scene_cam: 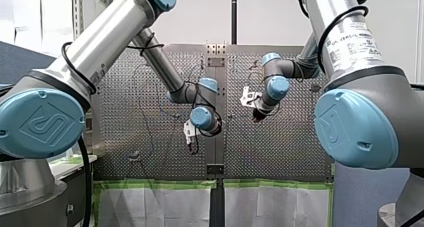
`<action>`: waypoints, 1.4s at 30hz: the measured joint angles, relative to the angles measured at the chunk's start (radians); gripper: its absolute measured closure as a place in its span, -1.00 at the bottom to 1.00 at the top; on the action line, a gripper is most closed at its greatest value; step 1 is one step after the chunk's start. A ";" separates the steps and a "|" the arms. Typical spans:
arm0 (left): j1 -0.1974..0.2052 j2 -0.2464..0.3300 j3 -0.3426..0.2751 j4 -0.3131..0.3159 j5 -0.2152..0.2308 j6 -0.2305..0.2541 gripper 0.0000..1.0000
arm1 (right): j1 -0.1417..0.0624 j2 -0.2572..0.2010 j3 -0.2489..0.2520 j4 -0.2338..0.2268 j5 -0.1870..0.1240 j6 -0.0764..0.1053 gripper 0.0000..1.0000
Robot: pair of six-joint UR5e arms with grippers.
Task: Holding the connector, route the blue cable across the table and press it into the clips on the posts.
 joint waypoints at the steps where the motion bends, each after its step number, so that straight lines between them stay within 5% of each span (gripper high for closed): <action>1: 0.001 -0.006 0.006 -0.005 0.000 -0.003 1.00 | -0.003 0.000 -0.001 -0.001 -0.002 0.000 1.00; 13: 0.023 -0.087 0.103 -0.073 -0.017 -0.078 1.00 | -0.032 0.003 -0.002 -0.015 -0.017 -0.004 1.00; 30: 0.012 -0.025 0.138 -0.181 -0.056 -0.081 1.00 | -0.046 0.006 -0.006 -0.021 -0.026 -0.013 1.00; 42: 0.033 -0.025 0.156 -0.104 0.000 -0.080 1.00 | -0.072 0.009 -0.010 -0.035 -0.024 -0.012 1.00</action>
